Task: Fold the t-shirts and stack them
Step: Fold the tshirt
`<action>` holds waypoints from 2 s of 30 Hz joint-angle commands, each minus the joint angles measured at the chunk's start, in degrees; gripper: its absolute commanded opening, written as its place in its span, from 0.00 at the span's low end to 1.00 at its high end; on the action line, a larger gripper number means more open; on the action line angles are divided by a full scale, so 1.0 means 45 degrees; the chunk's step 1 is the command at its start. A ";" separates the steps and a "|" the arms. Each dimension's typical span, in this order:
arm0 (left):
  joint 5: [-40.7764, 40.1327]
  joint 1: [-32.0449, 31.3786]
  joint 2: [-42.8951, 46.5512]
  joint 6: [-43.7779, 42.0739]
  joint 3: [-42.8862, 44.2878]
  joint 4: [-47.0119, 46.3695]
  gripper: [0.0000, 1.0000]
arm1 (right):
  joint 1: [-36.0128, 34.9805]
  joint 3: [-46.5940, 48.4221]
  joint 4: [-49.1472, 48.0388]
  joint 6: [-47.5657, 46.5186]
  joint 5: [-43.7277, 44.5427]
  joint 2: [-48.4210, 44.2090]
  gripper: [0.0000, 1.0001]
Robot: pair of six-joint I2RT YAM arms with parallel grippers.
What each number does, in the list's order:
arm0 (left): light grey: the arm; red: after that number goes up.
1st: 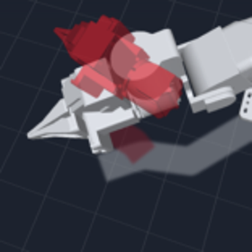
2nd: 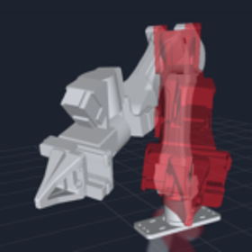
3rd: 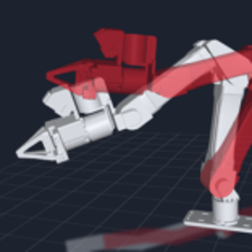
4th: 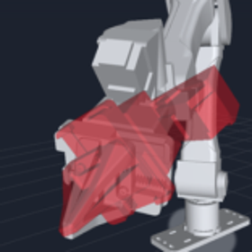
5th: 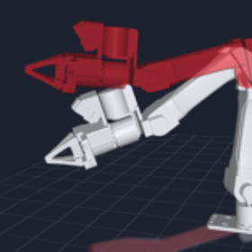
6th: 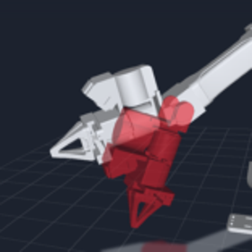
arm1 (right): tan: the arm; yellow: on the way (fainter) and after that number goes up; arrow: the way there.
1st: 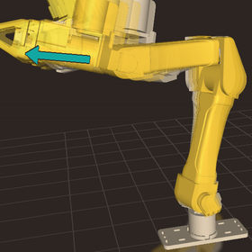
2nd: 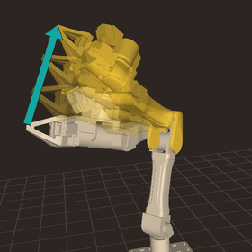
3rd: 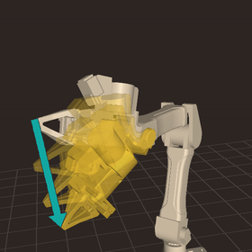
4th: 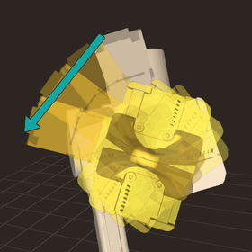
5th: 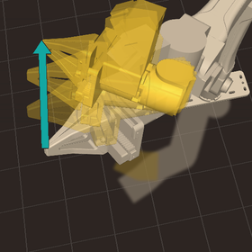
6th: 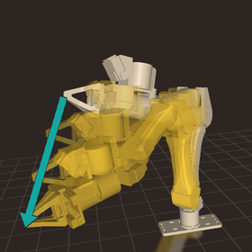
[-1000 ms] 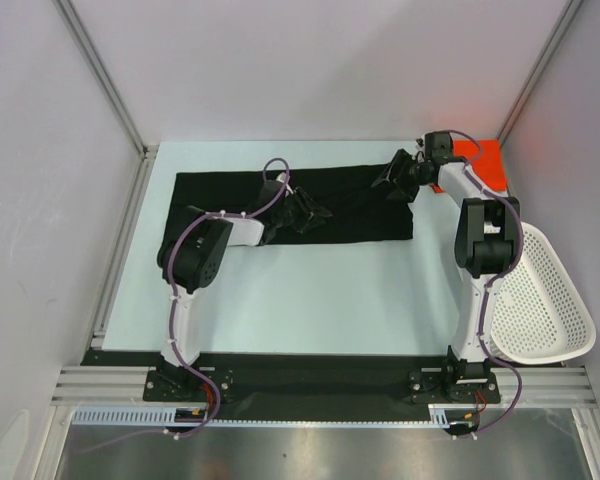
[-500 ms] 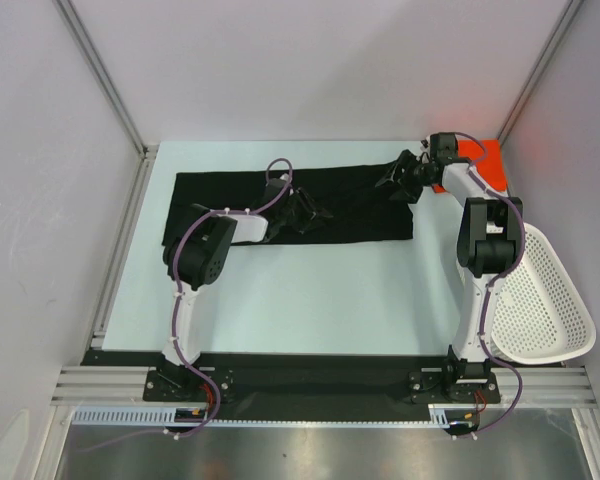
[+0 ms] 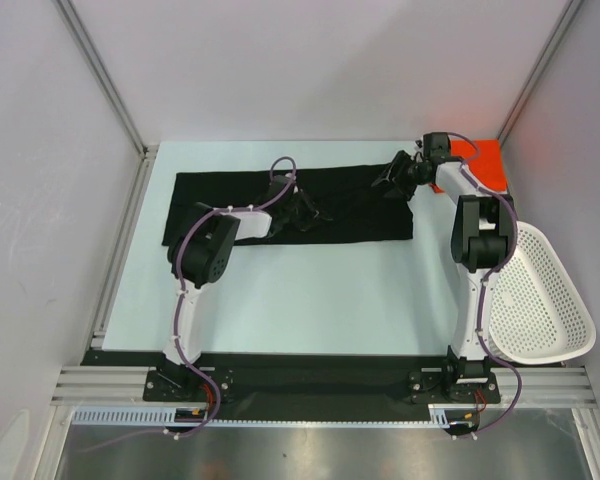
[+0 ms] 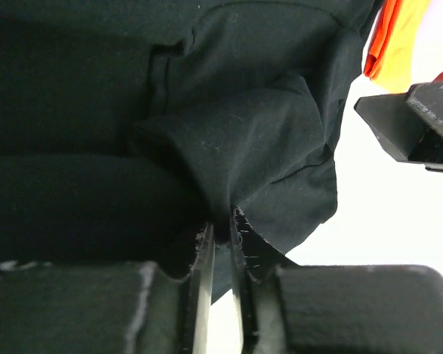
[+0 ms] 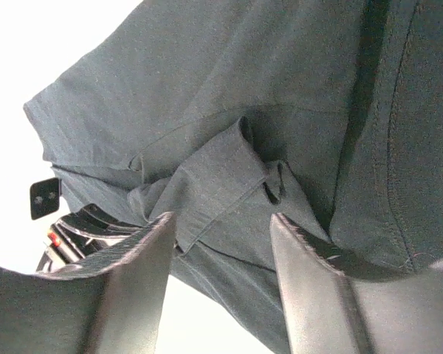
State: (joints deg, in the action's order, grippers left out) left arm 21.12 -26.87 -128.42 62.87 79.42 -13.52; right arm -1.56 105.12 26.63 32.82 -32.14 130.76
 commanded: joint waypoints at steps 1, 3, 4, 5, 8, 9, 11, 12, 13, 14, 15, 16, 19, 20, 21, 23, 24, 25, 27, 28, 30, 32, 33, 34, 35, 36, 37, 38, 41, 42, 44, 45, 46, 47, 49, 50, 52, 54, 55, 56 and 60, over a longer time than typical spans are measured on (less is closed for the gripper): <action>0.0013 -0.0063 0.0276 -0.0435 0.0886 0.0540 0.14 | -0.0044 0.0682 0.0254 0.0226 0.0209 0.0238 0.58; 0.0071 -0.0064 0.0452 -0.0514 0.1101 0.0815 0.10 | -0.0043 0.0877 0.0292 0.0265 0.0189 0.0375 0.54; 0.0052 -0.0063 0.0510 -0.0592 0.1140 0.0894 0.09 | -0.0043 0.0975 0.0312 0.0266 0.0170 0.0511 0.47; 0.0032 -0.0044 0.0588 -0.0612 0.1179 0.0972 0.09 | -0.0043 0.1111 0.0312 0.0266 0.0170 0.0571 0.45; 0.0071 -0.0024 0.0569 -0.0690 0.1413 0.1324 0.08 | -0.0044 0.1307 0.0293 0.0246 0.0287 0.0786 0.43; 0.0129 0.0014 0.0530 -0.0690 0.1414 0.1363 0.09 | -0.0063 0.1462 0.0331 0.0188 0.0326 0.0825 0.43; 0.0169 0.0015 0.0511 -0.0632 0.1395 0.1286 0.09 | -0.0044 0.1716 0.0642 0.0032 0.0462 0.1078 0.44; 0.0169 0.0034 0.0491 -0.0612 0.1375 0.1324 0.09 | -0.0043 0.2047 0.0799 -0.0065 0.0579 0.1195 0.45; 0.0188 0.0034 0.0491 -0.0593 0.1375 0.1305 0.09 | -0.0043 0.2166 0.0916 -0.0221 0.0638 0.1274 0.46; 0.0208 0.0034 0.0472 -0.0612 0.1395 0.1305 0.09 | -0.0063 0.2225 0.1034 -0.0242 0.0677 0.1410 0.47; 0.0208 0.0054 0.0491 -0.0612 0.1395 0.1324 0.09 | -0.0044 0.2264 0.1015 -0.0261 0.0716 0.1450 0.48; 0.0227 0.0054 0.0491 -0.0631 0.1395 0.1324 0.10 | -0.0043 0.2381 0.1035 -0.0320 0.0736 0.1489 0.49; 0.0247 0.0093 0.0471 -0.0593 0.1395 0.1324 0.10 | -0.0063 0.2693 0.1034 -0.0418 0.0736 0.1762 0.49; 0.0247 0.0093 0.0471 -0.0593 0.1395 0.1344 0.10 | -0.0063 0.2791 0.1054 -0.0457 0.0755 0.1801 0.48; 0.0266 0.0093 0.0471 -0.0612 0.1375 0.1344 0.10 | -0.0063 0.2869 0.1035 -0.0457 0.0736 0.1918 0.48; 0.0305 0.0112 0.0491 -0.0612 0.1375 0.1344 0.10 | -0.0082 0.3180 0.1093 -0.0438 0.0736 0.2036 0.47; 0.0286 0.0132 0.0472 -0.0612 0.1375 0.1344 0.10 | -0.0102 0.3299 0.1151 -0.0437 0.0697 0.2133 0.46; 0.0325 0.0151 0.0471 -0.0631 0.1375 0.1344 0.10 | -0.0102 0.3455 0.1191 -0.0437 0.0678 0.2288 0.45; 0.0344 0.0171 0.0452 -0.0593 0.1395 0.1324 0.10 | -0.0121 0.3748 0.1308 -0.0379 0.0580 0.2407 0.43; 0.0403 0.0190 0.0452 -0.0573 0.1395 0.1305 0.10 | -0.0141 0.3788 0.1328 -0.0340 0.0541 0.2485 0.42; 0.0384 0.0210 0.0452 -0.0554 0.1433 0.1266 0.10 | -0.0121 0.3885 0.1367 -0.0243 0.0463 0.2505 0.41; 0.0384 0.0230 0.0432 -0.0573 0.1473 0.1266 0.10 | -0.0160 0.3828 0.1270 -0.0203 0.0404 0.2427 0.41; 0.0384 0.0268 0.0413 -0.0534 0.1473 0.1246 0.10 | -0.0161 0.3827 0.1269 -0.0164 0.0365 0.2427 0.41; 0.0403 0.0269 0.0394 -0.0515 0.1492 0.1227 0.10 | -0.0180 0.3847 0.1269 -0.0125 0.0365 0.2388 0.41; 0.0384 0.0269 0.0393 -0.0495 0.1512 0.1227 0.10 | -0.0180 0.3827 0.1288 -0.0144 0.0346 0.2426 0.41; 0.0442 0.0288 0.0374 -0.0495 0.1531 0.1207 0.10 | -0.0199 0.3827 0.1308 -0.0144 0.0326 0.2446 0.41; 0.0423 0.0288 0.0335 -0.0476 0.1570 0.1207 0.10 | -0.0180 0.3808 0.1328 -0.0125 0.0307 0.2427 0.41; 0.0461 0.0308 0.0335 -0.0495 0.1590 0.1207 0.10 | -0.0199 0.3808 0.1328 -0.0125 0.0287 0.2485 0.41; 0.0481 0.0347 0.0276 -0.0534 0.1707 0.1266 0.10 | -0.0258 0.3808 0.1386 -0.0125 0.0209 0.2544 0.40; 0.0501 0.0366 0.0276 -0.0534 0.1746 0.1266 0.10 | -0.0278 0.3788 0.1386 -0.0106 0.0344 0.2486 0.40; 0.0501 0.0386 0.0257 -0.0553 0.1824 0.1305 0.10 | -0.0278 0.3633 0.1212 -0.0067 0.0423 0.2388 0.28; 0.0501 0.0405 0.0237 -0.0592 0.1863 0.1324 0.10 | -0.0278 0.3651 0.1172 0.0011 0.0404 0.2330 0.19; 0.0520 0.0425 0.0218 -0.0593 0.1902 0.1344 0.10 | -0.0278 0.3729 0.1191 0.0050 0.0404 0.2329 0.14; 0.0520 0.0444 0.0198 -0.0612 0.1980 0.1363 0.10 | -0.0297 0.3846 0.1191 0.0128 0.0404 0.2290 0.10; 0.0520 0.0542 0.0179 -0.0632 0.2078 0.1364 0.10 | -0.0297 0.3983 0.1308 0.0207 0.0521 0.2213 0.02; 0.0578 0.0581 0.0179 -0.0632 0.2175 0.1344 0.10 | -0.0317 0.4003 0.1289 0.0226 0.0579 0.2173 0.00; 0.0618 0.0756 0.0179 -0.0495 0.2215 0.1208 0.10 | -0.0317 0.4042 0.1134 0.0421 0.0658 0.2018 0.00; 0.0696 0.0990 0.0159 -0.0282 0.2293 0.0993 0.10 | -0.0297 0.4178 0.1054 0.0732 0.0542 0.1978 0.00; 0.0716 0.1088 0.0140 -0.0222 0.2351 0.0915 0.10 | -0.0317 0.4237 0.0938 0.0812 0.0483 0.1997 0.00; 0.0774 0.1166 0.0081 -0.0144 0.2410 0.0779 0.10 | -0.0336 0.4315 0.0918 0.0948 0.0366 0.1997 0.00; 0.1086 0.1557 -0.0153 0.0325 0.2625 0.0524 0.10 | -0.0434 0.4472 0.0469 0.1514 0.0131 0.2094 0.00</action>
State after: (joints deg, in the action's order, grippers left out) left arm 24.29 -21.32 -128.60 62.52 88.29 -8.25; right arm -2.74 122.15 31.48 36.82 -30.02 141.60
